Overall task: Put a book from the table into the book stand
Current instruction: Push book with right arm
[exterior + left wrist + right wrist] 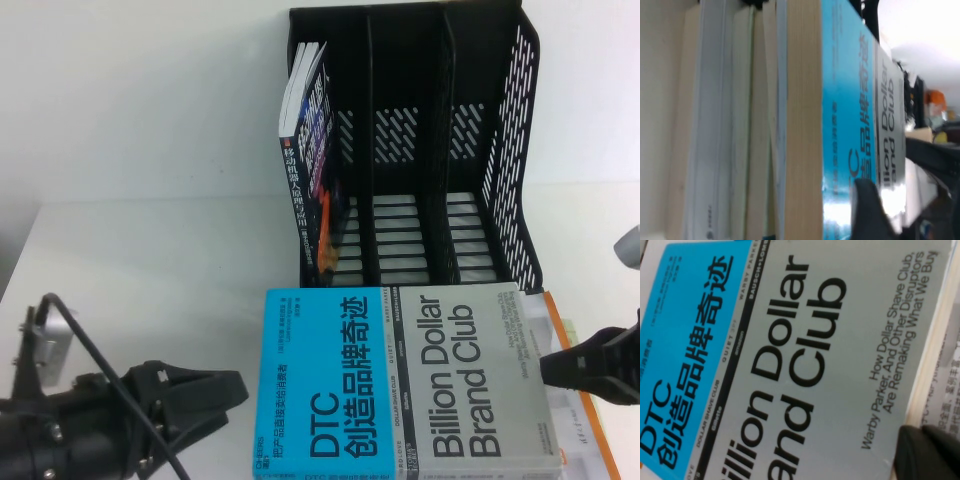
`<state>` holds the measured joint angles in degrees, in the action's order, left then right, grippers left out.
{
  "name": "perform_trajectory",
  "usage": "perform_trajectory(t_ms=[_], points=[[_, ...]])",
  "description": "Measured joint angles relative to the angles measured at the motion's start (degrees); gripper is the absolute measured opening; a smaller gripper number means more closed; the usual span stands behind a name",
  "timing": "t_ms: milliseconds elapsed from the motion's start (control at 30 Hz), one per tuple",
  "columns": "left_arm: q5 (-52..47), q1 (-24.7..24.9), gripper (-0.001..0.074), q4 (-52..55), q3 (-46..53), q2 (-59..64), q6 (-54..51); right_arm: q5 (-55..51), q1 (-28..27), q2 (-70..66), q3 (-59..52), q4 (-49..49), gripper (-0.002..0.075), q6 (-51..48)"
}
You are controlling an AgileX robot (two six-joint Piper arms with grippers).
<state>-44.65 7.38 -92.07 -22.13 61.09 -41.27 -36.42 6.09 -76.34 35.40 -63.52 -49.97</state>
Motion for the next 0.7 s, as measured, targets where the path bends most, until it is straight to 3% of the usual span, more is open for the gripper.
perform_trajectory(t_ms=[167,500,700], points=[[-7.2,-1.5,0.0391,-3.5,-0.1,7.8,-5.1,0.4,0.1,0.0,0.0,-0.5,-0.0002,-0.2],[-17.8,-9.0,0.0403,-4.7,-0.4,16.2,-14.5,1.0,0.6,0.0,0.0,-0.5,-0.0002,-0.8],[-19.2,-10.2,0.0405,-4.9,-0.5,17.3,-18.7,1.2,2.9,-2.6,0.1,-3.7,-0.0002,-3.1]])
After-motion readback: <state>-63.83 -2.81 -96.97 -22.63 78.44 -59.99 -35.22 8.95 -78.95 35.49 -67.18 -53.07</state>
